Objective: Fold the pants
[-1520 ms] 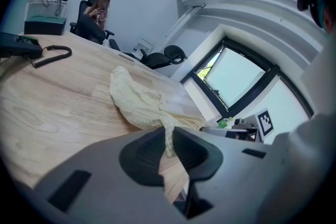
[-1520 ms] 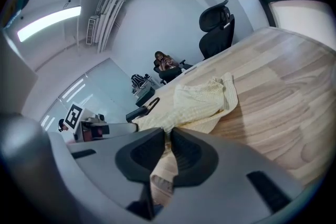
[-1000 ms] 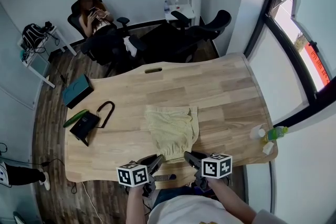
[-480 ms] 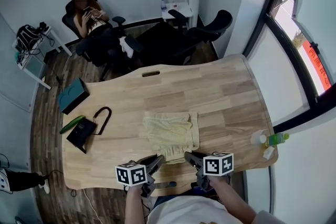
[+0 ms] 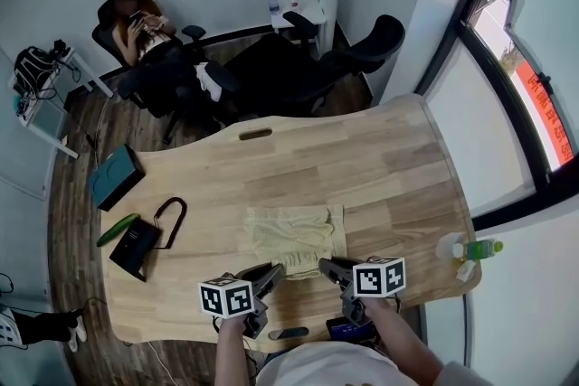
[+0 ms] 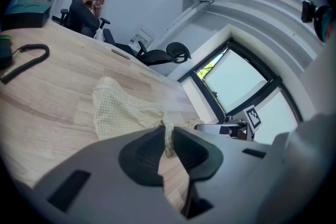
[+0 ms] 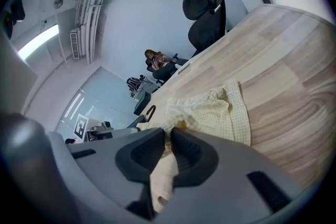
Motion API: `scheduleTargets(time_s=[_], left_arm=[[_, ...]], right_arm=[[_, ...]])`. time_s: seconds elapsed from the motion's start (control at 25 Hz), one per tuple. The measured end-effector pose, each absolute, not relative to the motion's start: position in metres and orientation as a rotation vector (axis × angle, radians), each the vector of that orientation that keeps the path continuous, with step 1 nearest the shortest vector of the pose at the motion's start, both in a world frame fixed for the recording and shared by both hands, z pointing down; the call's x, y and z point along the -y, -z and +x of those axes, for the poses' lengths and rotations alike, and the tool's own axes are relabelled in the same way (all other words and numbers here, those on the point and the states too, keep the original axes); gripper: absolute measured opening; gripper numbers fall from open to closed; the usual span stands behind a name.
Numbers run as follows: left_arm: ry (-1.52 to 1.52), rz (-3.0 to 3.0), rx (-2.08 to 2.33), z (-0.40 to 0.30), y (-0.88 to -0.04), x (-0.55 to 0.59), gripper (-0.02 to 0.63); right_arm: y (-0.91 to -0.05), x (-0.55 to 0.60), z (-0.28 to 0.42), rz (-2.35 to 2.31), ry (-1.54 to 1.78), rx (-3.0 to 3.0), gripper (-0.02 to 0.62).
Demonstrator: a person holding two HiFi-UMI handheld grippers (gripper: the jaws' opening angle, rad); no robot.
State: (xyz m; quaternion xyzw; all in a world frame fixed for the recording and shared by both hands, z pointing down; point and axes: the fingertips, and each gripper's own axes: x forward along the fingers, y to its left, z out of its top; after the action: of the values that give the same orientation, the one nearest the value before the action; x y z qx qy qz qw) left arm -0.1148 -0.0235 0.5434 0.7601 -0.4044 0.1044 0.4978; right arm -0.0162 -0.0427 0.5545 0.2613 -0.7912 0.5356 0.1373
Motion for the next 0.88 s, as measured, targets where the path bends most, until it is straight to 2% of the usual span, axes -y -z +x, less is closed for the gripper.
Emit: scheduleTargets(time_s=[0.56, 0.76, 0.88], left_arm=[[-0.21, 1.774, 0.927, -0.128, -0.582, 0.088, 0.055], [-0.092, 1.666, 0.911, -0.132, -0.613, 0.105, 0.055], [-0.023, 1.601, 0.925, -0.136, -0.624, 0.111, 0.055]], right_arm=[[-0.597, 0.109, -0.032, 0.786, -1.577, 2.207, 0.037], [-0.618, 0.126, -0.039, 0.79, -1.637, 2.202, 0.037], [-0.628, 0.13, -0.039, 0.805, -1.55, 2.221, 0.04]])
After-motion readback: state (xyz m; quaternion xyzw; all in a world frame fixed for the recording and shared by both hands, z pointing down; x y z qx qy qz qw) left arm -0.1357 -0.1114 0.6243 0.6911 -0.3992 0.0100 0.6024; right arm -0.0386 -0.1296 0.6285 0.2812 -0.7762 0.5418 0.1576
